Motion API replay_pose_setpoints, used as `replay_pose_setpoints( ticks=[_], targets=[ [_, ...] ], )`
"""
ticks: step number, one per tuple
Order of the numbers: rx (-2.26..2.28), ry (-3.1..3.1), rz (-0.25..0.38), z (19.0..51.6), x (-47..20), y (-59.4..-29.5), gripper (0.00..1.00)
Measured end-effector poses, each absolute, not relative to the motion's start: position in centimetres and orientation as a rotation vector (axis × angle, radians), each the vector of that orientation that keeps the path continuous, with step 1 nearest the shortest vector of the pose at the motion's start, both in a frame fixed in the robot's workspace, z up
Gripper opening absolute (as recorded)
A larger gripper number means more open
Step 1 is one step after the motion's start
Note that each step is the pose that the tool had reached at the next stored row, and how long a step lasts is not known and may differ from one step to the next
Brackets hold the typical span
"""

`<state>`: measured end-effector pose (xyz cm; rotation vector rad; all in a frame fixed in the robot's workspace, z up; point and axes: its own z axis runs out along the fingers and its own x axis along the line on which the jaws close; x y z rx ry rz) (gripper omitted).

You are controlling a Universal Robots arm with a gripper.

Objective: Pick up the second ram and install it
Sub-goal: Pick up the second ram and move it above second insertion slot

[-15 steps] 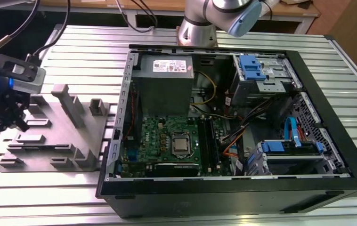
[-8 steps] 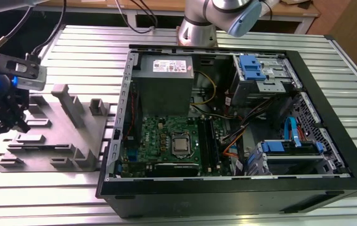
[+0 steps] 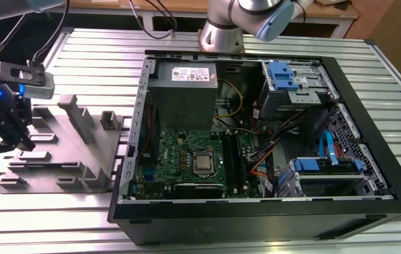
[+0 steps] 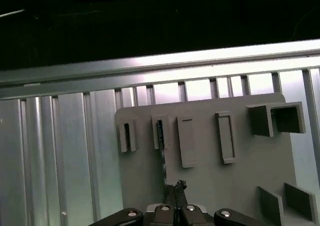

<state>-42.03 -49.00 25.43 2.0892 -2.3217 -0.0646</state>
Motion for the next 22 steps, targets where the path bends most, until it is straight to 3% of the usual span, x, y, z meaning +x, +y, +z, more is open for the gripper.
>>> replay_pose_setpoints(
  ticks=[22],
  targets=[
    [2.185,-2.240,-0.053,24.1,-42.0,-49.6,0.07]
  ],
)
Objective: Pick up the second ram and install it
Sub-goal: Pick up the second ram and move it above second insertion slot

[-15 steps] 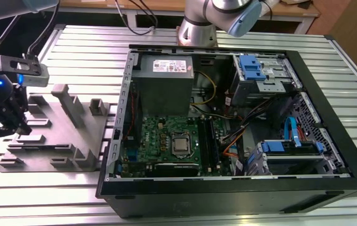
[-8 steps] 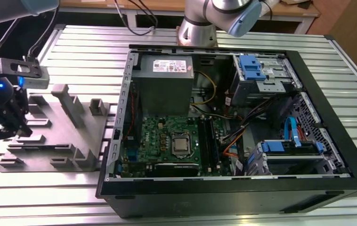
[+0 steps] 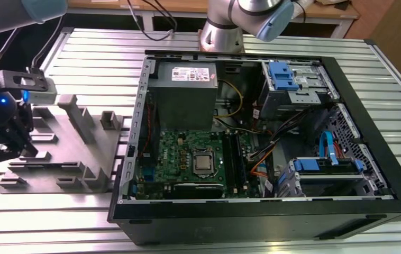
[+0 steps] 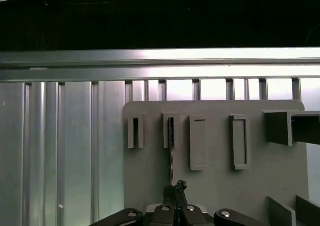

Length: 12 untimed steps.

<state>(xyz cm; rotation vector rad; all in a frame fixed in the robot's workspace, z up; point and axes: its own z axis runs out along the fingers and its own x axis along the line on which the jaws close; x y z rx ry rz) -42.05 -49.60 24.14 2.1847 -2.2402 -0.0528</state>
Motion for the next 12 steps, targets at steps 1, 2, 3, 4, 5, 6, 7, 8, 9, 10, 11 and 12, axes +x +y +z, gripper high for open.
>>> replay_pose_setpoints(
  ticks=[1,2,3,4,5,6,7,8,9,10,11,12],
  targets=[
    [2.192,-2.233,-0.053,24.06,-42.05,-49.60,0.07],
    [2.199,-2.226,-0.053,23.95,-42.05,-49.60,0.07],
    [2.202,-2.223,-0.053,23.84,-42.04,-49.60,0.07],
    [2.202,-2.223,-0.053,23.73,-42.05,-49.60,0.07],
    [2.202,-2.223,-0.053,23.59,-42.05,-49.60,0.07],
    [2.202,-2.223,-0.053,23.49,-42.04,-49.60,0.07],
    [2.202,-2.223,-0.052,23.45,-42.05,-49.61,0.07],
    [2.203,-2.224,-0.051,23.40,-42.04,-49.61,0.07],
    [2.204,-2.225,-0.048,23.32,-42.04,-49.61,0.07],
    [2.206,-2.227,-0.044,23.23,-42.05,-49.61,0.07],
    [2.207,-2.229,-0.041,23.14,-42.06,-49.60,0.07],
    [2.208,-2.229,-0.040,23.07,-42.06,-49.60,0.07]
  ],
)
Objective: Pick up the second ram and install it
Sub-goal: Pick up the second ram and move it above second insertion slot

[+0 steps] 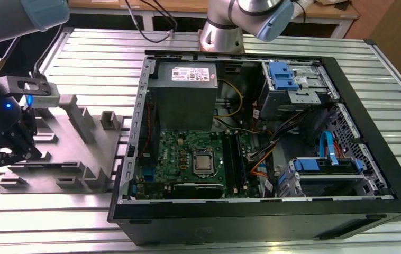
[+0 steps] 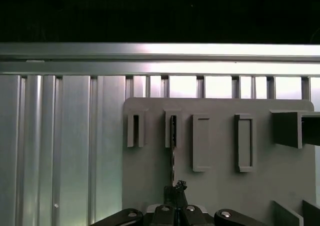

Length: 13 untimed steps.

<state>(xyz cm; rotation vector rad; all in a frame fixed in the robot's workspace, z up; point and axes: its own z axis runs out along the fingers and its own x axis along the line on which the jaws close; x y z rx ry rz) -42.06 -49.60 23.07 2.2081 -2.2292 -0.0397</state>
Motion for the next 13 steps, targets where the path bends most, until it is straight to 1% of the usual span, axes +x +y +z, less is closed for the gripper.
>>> replay_pose_setpoints(
  ticks=[13],
  targets=[
    [2.208,-2.229,-0.039,22.29,-42.48,-49.60,0.07]
  ],
)
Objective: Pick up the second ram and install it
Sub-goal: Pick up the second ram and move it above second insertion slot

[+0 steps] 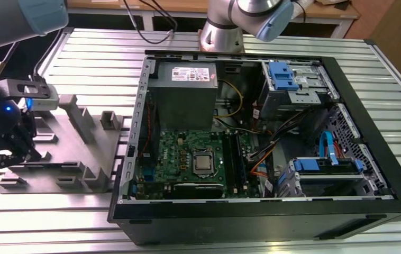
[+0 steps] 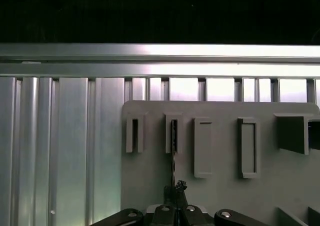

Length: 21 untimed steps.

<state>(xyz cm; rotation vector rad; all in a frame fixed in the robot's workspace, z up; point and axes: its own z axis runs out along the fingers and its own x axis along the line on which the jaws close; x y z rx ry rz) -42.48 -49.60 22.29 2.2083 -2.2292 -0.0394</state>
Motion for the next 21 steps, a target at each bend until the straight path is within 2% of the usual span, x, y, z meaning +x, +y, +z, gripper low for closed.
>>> replay_pose_setpoints(
  ticks=[18,19,20,21],
  targets=[
    [2.208,-2.229,-0.039,21.30,-42.51,-49.60,0.08],
    [2.208,-2.229,-0.039,21.30,-42.50,-49.60,0.13],
    [2.208,-2.229,-0.039,21.30,-42.50,-49.60,0.13],
    [2.208,-2.229,-0.039,21.30,-42.51,-49.60,0.20]
  ],
)
